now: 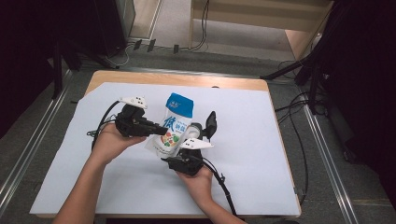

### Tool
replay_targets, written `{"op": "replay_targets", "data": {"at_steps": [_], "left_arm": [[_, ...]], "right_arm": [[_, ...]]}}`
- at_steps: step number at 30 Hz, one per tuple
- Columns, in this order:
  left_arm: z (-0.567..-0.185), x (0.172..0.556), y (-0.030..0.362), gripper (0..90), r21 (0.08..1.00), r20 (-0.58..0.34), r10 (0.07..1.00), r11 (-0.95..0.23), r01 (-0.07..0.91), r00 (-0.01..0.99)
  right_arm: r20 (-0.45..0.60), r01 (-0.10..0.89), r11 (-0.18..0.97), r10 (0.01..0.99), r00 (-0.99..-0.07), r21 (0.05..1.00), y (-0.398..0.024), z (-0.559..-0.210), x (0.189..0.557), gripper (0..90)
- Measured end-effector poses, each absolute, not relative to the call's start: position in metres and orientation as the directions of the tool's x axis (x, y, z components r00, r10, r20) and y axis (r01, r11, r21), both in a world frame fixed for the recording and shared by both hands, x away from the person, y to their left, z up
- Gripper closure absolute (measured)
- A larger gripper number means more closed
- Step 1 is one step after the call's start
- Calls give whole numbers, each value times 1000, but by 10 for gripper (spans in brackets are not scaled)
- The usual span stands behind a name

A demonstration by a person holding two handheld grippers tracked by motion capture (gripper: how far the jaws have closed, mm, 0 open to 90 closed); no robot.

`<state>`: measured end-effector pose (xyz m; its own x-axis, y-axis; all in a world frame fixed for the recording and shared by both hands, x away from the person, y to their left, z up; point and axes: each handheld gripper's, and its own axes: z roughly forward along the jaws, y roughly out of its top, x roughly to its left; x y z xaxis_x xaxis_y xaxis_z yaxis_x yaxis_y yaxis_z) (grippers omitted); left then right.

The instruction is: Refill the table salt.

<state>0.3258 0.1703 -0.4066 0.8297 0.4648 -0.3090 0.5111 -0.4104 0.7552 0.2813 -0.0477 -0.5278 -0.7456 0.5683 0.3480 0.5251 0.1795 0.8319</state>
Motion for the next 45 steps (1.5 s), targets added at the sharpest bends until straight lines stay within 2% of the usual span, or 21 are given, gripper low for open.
{"op": "replay_targets", "data": {"at_steps": [21, 41, 45], "left_arm": [[-403, 325, 177, 859, 763, -327, 425, -408, 501, 844], [-402, 323, 171, 896, 772, -327, 435, -389, 502, 839], [-400, 323, 176, 896, 783, -314, 464, -367, 503, 828]], "right_arm": [[347, 518, 145, 588, -730, 843, -65, -516, 282, 603], [331, 530, 259, 545, -771, 808, -63, -513, 281, 590], [323, 522, 275, 536, -780, 807, -63, -511, 279, 584]]}}
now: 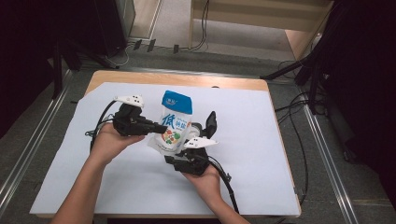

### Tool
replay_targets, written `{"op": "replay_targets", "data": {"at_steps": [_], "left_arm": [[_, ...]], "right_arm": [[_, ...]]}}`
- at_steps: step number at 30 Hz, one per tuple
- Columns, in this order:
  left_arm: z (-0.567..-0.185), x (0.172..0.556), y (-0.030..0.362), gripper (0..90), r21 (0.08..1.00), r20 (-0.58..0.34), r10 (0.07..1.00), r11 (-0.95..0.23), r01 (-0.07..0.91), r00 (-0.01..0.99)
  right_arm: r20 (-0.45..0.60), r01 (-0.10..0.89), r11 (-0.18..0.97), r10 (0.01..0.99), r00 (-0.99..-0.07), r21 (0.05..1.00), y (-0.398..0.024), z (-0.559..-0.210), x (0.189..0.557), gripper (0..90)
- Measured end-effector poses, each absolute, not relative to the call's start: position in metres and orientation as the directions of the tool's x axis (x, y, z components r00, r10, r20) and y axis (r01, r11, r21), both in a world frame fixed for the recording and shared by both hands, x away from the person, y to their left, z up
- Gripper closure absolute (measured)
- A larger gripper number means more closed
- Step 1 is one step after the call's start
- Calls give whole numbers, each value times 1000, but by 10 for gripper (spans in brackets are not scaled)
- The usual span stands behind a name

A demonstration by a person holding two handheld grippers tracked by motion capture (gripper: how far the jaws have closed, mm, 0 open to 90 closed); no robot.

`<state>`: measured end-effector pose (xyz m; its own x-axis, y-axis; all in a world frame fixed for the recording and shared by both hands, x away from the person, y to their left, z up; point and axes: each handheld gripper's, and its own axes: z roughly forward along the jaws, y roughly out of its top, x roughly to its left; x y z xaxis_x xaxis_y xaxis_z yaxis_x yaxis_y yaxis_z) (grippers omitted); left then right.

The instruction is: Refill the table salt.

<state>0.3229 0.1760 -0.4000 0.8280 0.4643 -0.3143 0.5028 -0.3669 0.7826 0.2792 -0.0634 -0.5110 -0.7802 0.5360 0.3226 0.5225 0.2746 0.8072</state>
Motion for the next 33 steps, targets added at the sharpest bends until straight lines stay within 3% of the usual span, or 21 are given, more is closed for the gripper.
{"op": "replay_targets", "data": {"at_steps": [14, 33], "left_arm": [[-399, 320, 190, 895, 799, -305, 503, -327, 505, 808], [-398, 311, 212, 890, 805, -307, 576, -268, 530, 757]], "right_arm": [[333, 517, 273, 512, -792, 811, -87, -494, 277, 564], [271, 474, 325, 510, -816, 818, -128, -481, 275, 569]]}}
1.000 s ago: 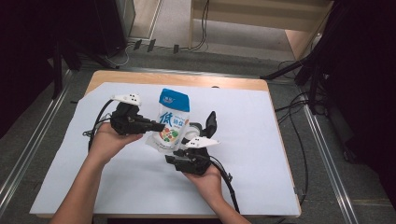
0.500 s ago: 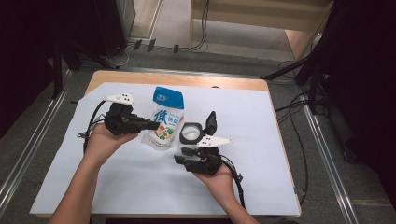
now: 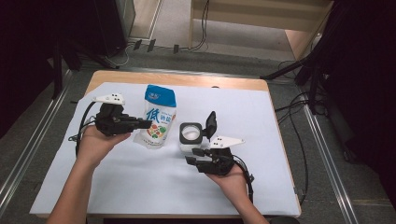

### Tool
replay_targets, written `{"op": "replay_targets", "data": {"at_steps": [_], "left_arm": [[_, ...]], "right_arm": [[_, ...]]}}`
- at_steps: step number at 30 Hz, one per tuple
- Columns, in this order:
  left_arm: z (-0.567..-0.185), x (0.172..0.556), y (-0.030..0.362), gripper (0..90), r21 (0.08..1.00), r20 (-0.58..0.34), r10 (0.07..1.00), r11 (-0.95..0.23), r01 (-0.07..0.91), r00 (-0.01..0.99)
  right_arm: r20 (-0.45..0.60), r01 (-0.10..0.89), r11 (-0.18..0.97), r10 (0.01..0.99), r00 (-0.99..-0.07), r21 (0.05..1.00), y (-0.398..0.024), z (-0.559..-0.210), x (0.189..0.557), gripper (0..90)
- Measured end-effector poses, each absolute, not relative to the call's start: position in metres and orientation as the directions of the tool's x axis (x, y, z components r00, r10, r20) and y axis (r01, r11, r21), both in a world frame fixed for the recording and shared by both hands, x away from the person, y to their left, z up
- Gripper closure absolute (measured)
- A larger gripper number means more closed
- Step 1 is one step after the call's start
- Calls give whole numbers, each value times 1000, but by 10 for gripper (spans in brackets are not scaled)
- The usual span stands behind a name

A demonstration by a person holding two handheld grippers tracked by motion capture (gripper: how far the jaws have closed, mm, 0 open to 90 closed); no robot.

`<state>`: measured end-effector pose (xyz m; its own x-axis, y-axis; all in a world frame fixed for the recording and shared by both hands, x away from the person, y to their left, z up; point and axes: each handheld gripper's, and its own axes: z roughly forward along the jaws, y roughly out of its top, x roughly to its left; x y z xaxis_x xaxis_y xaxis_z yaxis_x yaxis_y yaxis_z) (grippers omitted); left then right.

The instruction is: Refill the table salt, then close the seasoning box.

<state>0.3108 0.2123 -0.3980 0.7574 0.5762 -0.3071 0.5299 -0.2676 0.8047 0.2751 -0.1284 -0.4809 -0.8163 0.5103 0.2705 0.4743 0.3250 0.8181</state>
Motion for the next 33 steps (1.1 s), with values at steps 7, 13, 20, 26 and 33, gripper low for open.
{"op": "replay_targets", "data": {"at_steps": [7, 13, 20, 26, 33], "left_arm": [[-400, 310, 223, 889, 805, -305, 607, -247, 539, 734], [-402, 314, 230, 887, 805, -310, 625, -229, 548, 717], [-401, 317, 240, 888, 813, -304, 651, -203, 546, 695], [-407, 324, 246, 888, 809, -285, 687, -201, 552, 668], [-416, 333, 251, 888, 806, -288, 707, -185, 563, 646]], "right_arm": [[287, 492, 317, 518, -806, 811, -137, -479, 279, 571], [289, 494, 303, 527, -800, 815, -143, -476, 280, 573], [293, 505, 288, 547, -784, 814, -151, -476, 283, 573], [298, 515, 274, 563, -771, 812, -159, -475, 285, 574], [320, 530, 249, 570, -757, 810, -170, -474, 287, 572]]}}
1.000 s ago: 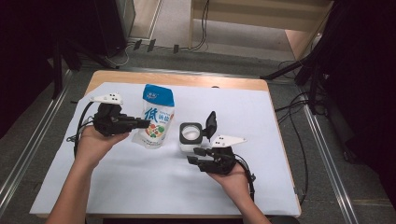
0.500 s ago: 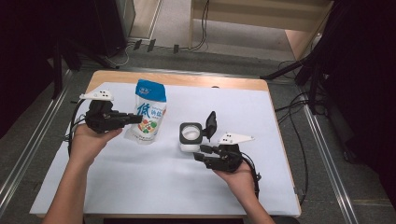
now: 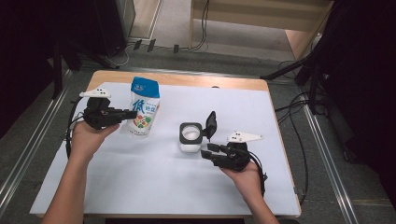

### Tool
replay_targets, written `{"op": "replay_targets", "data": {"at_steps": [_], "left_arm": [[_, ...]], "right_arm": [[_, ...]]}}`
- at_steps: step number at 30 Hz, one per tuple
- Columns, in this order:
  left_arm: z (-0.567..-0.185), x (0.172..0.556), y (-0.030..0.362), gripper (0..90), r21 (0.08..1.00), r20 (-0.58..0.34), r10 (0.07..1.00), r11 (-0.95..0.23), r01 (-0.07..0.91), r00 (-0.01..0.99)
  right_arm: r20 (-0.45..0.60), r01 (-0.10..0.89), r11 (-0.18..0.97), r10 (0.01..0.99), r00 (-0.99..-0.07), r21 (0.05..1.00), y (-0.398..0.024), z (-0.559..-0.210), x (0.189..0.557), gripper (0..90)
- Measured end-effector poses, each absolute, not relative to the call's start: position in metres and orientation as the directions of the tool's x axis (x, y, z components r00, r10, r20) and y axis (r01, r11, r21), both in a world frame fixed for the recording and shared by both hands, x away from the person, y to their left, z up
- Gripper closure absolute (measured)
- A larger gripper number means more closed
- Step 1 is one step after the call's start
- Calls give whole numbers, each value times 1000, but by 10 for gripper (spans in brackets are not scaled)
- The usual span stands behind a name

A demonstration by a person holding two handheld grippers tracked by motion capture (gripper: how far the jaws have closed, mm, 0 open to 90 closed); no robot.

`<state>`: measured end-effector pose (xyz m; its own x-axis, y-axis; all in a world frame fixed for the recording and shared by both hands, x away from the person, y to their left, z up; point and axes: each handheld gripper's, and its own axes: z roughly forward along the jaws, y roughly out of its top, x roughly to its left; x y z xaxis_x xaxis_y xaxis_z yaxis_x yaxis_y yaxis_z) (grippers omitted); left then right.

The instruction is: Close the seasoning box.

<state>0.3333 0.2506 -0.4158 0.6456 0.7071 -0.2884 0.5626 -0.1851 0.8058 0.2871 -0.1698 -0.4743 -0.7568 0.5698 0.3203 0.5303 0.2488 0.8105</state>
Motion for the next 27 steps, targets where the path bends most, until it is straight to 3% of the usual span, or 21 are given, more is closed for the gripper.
{"op": "replay_targets", "data": {"at_steps": [27], "left_arm": [[-455, 372, 266, 888, 788, -293, 788, -121, 604, 542]], "right_arm": [[313, 556, 231, 629, -712, 799, -187, -479, 295, 570]]}}
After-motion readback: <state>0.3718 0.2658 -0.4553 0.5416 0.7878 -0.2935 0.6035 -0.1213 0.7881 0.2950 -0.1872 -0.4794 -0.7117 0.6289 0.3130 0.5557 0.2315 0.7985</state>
